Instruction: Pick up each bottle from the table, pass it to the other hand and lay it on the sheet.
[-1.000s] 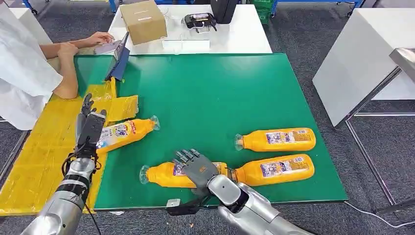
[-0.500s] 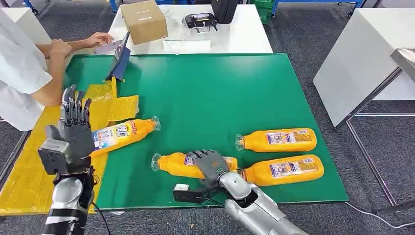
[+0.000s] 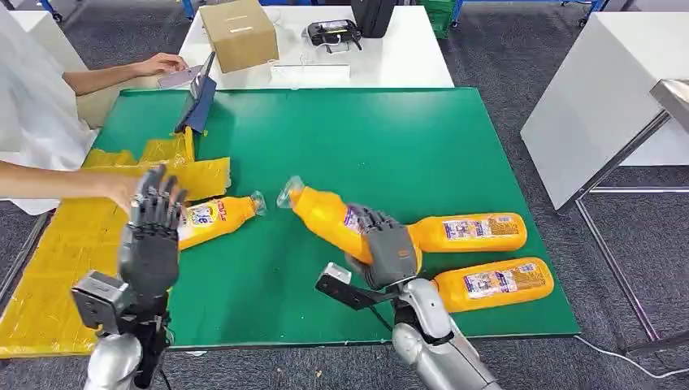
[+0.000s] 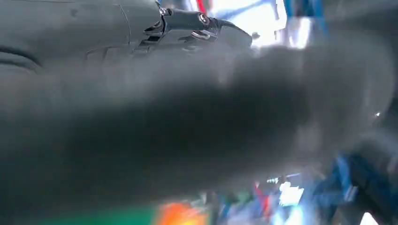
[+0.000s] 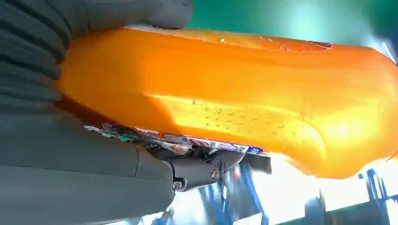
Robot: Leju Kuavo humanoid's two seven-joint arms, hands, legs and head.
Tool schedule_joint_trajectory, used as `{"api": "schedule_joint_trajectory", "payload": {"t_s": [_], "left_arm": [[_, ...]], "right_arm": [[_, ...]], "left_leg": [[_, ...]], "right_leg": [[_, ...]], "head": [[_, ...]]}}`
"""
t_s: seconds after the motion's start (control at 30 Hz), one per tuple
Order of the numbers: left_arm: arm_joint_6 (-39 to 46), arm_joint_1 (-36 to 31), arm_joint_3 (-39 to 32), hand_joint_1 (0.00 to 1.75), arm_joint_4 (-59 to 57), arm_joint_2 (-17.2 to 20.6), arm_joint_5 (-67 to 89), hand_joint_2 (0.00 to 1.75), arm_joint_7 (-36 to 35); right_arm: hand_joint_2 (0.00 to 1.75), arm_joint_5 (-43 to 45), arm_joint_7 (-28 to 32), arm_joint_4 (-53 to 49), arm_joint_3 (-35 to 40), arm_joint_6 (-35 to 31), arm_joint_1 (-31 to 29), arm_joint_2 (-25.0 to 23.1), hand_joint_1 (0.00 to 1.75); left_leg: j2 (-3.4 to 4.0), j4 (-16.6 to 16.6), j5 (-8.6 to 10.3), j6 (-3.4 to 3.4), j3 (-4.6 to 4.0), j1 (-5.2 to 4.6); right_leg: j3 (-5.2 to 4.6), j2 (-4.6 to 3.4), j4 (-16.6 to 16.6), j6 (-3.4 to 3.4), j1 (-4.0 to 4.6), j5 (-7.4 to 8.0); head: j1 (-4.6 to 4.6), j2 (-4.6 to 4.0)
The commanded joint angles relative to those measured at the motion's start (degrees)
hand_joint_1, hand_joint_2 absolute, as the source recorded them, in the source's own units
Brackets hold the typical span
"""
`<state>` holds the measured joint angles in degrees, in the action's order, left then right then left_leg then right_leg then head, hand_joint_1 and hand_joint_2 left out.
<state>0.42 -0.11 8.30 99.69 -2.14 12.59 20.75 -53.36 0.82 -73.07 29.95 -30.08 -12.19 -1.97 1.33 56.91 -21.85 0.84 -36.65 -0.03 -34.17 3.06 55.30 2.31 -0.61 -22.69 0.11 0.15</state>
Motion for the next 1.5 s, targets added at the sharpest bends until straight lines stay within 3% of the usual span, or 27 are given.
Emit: {"api": "schedule_joint_trajectory", "payload": {"t_s": [0.03, 0.23, 0.63, 0.73, 0.9, 0.97, 1.13, 1.33, 1.5], "left_arm": [[-0.9, -0.1, 8.2, 0.00, -7.9, 2.4, 1.3, 1.75, -0.5], [-1.6, -0.2, 9.1, 0.00, -10.9, 2.0, 1.4, 1.75, -1.9], [-2.1, -0.1, 9.3, 0.00, -13.9, 1.3, -0.7, 1.75, -2.4], [-2.2, -0.2, 9.4, 0.00, -14.0, 1.2, -1.7, 1.75, -1.6], [-2.7, -1.7, 9.1, 0.00, -13.3, 1.2, -4.2, 1.75, -0.6], [-3.2, -2.4, 9.0, 0.00, -13.2, 1.2, -5.5, 1.75, -0.1], [-3.8, -2.7, 9.2, 0.00, -12.8, 1.3, -6.4, 1.75, 0.2], [-5.6, -3.9, 10.8, 0.00, -12.1, 1.9, -9.4, 1.75, 0.6], [-5.7, -4.7, 11.4, 0.00, -12.5, 2.1, -10.0, 1.75, 0.7]], "right_arm": [[1.75, 3.6, 5.8, -15.1, -9.8, -4.4, 6.5, -1.1, 1.75], [1.75, 6.1, 11.6, -17.1, -9.6, -9.0, 7.4, -2.3, 1.75], [1.75, 7.5, 13.4, -16.9, -7.6, -8.6, 7.3, -2.8, 1.75], [1.75, 7.4, 12.8, -12.8, -3.3, -3.6, 5.2, -3.1, 1.75], [1.75, 17.9, 16.6, -5.3, 7.5, 13.1, 1.4, -4.0, 1.75], [1.75, 18.6, 16.6, -2.0, 10.5, 15.6, -0.4, -4.4, 1.75], [1.75, 18.7, 16.6, 1.1, 12.4, 16.8, -1.8, -5.1, 1.75], [1.75, 19.6, 17.0, 10.1, 19.6, 20.6, -5.8, -7.3, 1.75], [1.75, 17.2, 17.9, 12.2, 24.4, 20.2, -7.6, -8.0, 1.75]], "left_leg": [[-0.28, 0.0, -0.16, -0.06, 0.24, 0.00], [-0.14, -0.1, -0.21, -0.11, 0.11, 0.00], [-0.01, -0.1, -0.22, -0.10, 0.11, 0.02], [-0.01, -0.1, -0.30, -0.13, 0.26, 0.03], [0.18, -0.1, -0.29, -0.14, 0.23, 0.06], [0.19, -0.1, -0.32, -0.17, 0.33, 0.08], [0.05, -0.1, -0.20, -0.11, 0.09, 0.13], [0.08, -0.1, -0.22, -0.12, 0.11, 0.12], [-0.01, -0.1, -0.19, -0.13, 0.08, 0.11]], "right_leg": [[0.31, -0.04, 0.0, -0.07, -0.05, -0.23], [0.09, -0.12, 0.0, -0.03, -0.03, -0.14], [0.09, -0.20, 0.0, 0.02, -0.02, -0.14], [0.23, -0.29, 0.0, -0.01, -0.02, -0.21], [0.17, -0.47, 0.0, -0.02, 0.03, -0.13], [0.26, -0.56, 0.0, -0.06, 0.04, -0.17], [0.08, -0.24, -0.1, 0.01, 0.09, -0.12], [0.09, -0.31, 0.0, 0.00, 0.06, -0.15], [0.09, -0.20, 0.0, 0.00, 0.06, -0.16]], "head": [[0.00, 0.00], [-0.02, 0.00], [-0.02, 0.00], [-0.02, 0.00], [0.00, 0.00], [-0.02, 0.00], [-0.02, 0.00], [0.00, 0.00], [0.02, 0.00]]}}
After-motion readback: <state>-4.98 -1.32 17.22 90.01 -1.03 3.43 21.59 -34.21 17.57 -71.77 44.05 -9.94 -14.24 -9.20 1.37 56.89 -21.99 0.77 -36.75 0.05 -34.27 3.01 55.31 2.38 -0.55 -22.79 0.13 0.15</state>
